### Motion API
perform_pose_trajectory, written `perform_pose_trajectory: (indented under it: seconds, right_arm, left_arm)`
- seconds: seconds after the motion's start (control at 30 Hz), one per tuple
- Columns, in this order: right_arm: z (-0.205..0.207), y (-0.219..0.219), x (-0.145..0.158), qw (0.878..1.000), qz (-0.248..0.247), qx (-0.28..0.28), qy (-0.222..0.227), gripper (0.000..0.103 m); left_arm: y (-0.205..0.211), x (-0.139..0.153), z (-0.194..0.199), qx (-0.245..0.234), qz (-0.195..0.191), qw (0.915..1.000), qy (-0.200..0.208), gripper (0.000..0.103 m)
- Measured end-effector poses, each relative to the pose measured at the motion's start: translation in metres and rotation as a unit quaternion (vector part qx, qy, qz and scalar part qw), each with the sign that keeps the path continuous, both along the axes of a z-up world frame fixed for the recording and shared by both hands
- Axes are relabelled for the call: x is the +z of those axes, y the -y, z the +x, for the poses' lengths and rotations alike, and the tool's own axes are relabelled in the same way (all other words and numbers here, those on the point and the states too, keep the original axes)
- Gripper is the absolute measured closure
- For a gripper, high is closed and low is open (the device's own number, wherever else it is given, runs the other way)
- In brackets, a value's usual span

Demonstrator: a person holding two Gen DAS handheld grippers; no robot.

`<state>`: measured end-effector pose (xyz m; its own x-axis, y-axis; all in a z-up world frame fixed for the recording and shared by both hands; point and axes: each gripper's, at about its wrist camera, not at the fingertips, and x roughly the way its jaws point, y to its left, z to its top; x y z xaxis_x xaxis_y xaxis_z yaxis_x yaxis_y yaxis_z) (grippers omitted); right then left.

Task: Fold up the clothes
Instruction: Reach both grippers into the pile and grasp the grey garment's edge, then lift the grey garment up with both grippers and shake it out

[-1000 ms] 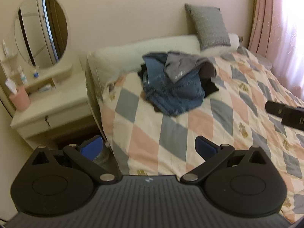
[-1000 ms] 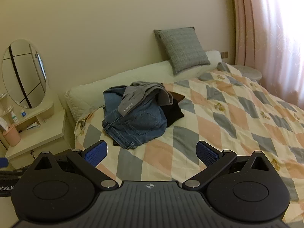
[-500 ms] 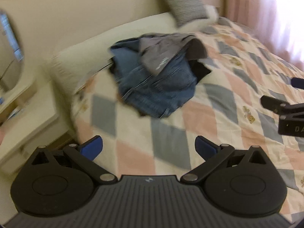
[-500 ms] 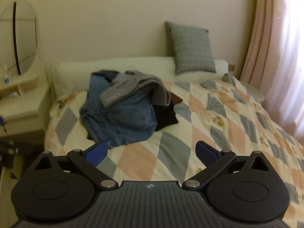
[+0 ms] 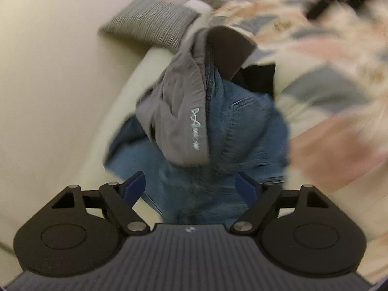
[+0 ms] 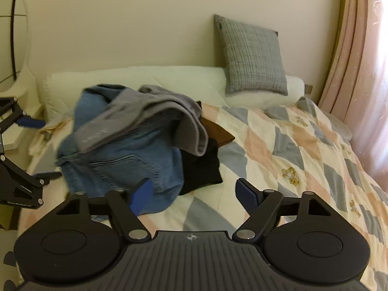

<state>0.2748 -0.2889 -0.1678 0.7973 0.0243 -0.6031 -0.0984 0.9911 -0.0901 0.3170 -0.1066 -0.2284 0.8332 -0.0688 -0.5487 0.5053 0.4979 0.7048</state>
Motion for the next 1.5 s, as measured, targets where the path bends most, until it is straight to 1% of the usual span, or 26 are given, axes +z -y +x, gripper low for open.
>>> perform_pose_trajectory:
  seconds: [0.1,0.17,0.23,0.3,0.33,0.43,0.47,0.6,0.63,0.7,0.73,0.77,0.8,0.87,0.9,0.93,0.97,1.03,1.07,1.1,1.13,1.2,1.27,1.3,1.37,1.5]
  right_arm:
    - [0.026,0.003,-0.014,1.000,-0.010,0.005,-0.005,0.027]
    - [0.044,0.004,-0.023,1.000,-0.011,0.010,-0.010,0.028]
    - [0.060,0.003,-0.031,1.000,-0.009,0.014,-0.013,0.028]
    - [0.071,0.003,-0.037,1.000,-0.010,0.021,-0.013,0.028]
    - [0.077,0.003,-0.039,1.000,-0.015,0.025,-0.012,0.028]
    - [0.085,0.001,-0.041,0.999,-0.033,0.039,0.000,0.028]
    - [0.087,0.001,-0.041,0.998,-0.038,0.044,0.005,0.028]
    - [0.092,-0.001,-0.045,0.995,-0.069,0.064,0.024,0.028]
    - [0.095,-0.002,-0.048,0.994,-0.080,0.067,0.026,0.028]
    - [0.105,-0.005,-0.055,0.992,-0.099,0.074,0.024,0.029]
    - [0.109,-0.007,-0.059,0.990,-0.111,0.079,0.028,0.029]
    - [0.112,-0.009,-0.062,0.988,-0.122,0.086,0.032,0.030]
    - [0.116,-0.011,-0.064,0.986,-0.135,0.093,0.037,0.031]
    - [0.122,-0.017,-0.069,0.980,-0.162,0.103,0.048,0.031]
    - [0.126,-0.019,-0.071,0.979,-0.168,0.106,0.050,0.033]
    - [0.130,-0.020,-0.073,0.977,-0.174,0.109,0.053,0.034]
    - [0.135,-0.022,-0.075,0.976,-0.179,0.112,0.054,0.038]
    - [0.145,-0.023,-0.078,0.975,-0.186,0.112,0.046,0.054]
    - [0.150,-0.023,-0.079,0.975,-0.190,0.112,0.043,0.071]
    - [0.155,-0.023,-0.080,0.974,-0.193,0.111,0.038,0.095]
    - [0.157,-0.022,-0.079,0.974,-0.197,0.108,0.033,0.099]
    - [0.157,-0.020,-0.070,0.972,-0.210,0.099,0.030,0.099]
    - [0.153,-0.019,-0.054,0.968,-0.230,0.089,0.038,0.100]
    - [0.151,-0.017,-0.041,0.966,-0.239,0.085,0.046,0.100]
    - [0.146,-0.015,-0.005,0.960,-0.261,0.070,0.075,0.100]
    - [0.132,-0.011,0.081,0.938,-0.307,0.038,0.157,0.100]
  left_arm:
    - [0.007,-0.031,0.013,-0.056,0.060,0.9959,0.039,0.021]
    - [0.009,-0.051,0.020,-0.090,0.102,0.9885,0.067,0.021]
    - [0.007,-0.069,0.029,-0.121,0.153,0.9760,0.097,0.024]
    - [0.000,-0.078,0.033,-0.149,0.198,0.9594,0.134,0.037]
    - [-0.005,-0.074,0.033,-0.166,0.206,0.9539,0.141,0.037]
    - [-0.010,-0.048,0.032,-0.183,0.165,0.9582,0.145,0.037]
    - [-0.011,-0.039,0.031,-0.187,0.148,0.9594,0.150,0.039]
    - [-0.012,-0.018,0.038,-0.187,0.100,0.9642,0.159,0.039]
    - [-0.011,-0.022,0.043,-0.187,0.103,0.9651,0.151,0.041]
    - [-0.010,-0.036,0.051,-0.195,0.131,0.9584,0.162,0.058]
    - [-0.010,-0.039,0.054,-0.195,0.138,0.9570,0.165,0.061]
    - [-0.010,-0.040,0.058,-0.192,0.139,0.9580,0.161,0.066]
    - [-0.011,-0.040,0.061,-0.190,0.141,0.9588,0.158,0.070]
    - [-0.013,-0.042,0.065,-0.186,0.154,0.9566,0.164,0.073]
    - [-0.016,-0.042,0.065,-0.183,0.159,0.9563,0.164,0.080]
    - [-0.019,-0.042,0.066,-0.179,0.163,0.9563,0.164,0.082]
    - [-0.021,-0.040,0.068,-0.175,0.162,0.9580,0.159,0.086]
    - [-0.022,-0.036,0.072,-0.173,0.161,0.9590,0.156,0.090]
    - [-0.022,-0.034,0.073,-0.177,0.162,0.9582,0.156,0.091]
    - [-0.022,-0.030,0.071,-0.182,0.157,0.9583,0.155,0.093]
    - [-0.022,-0.024,0.069,-0.183,0.149,0.9596,0.153,0.093]
    - [-0.021,-0.010,0.065,-0.186,0.133,0.9621,0.149,0.095]
    - [-0.022,0.011,0.064,-0.178,0.114,0.9642,0.160,0.095]
    - [-0.022,0.023,0.064,-0.173,0.105,0.9650,0.167,0.095]
    - [-0.023,0.061,0.068,-0.160,0.085,0.9647,0.192,0.095]
    - [-0.019,0.153,0.068,-0.138,0.054,0.9519,0.268,0.095]
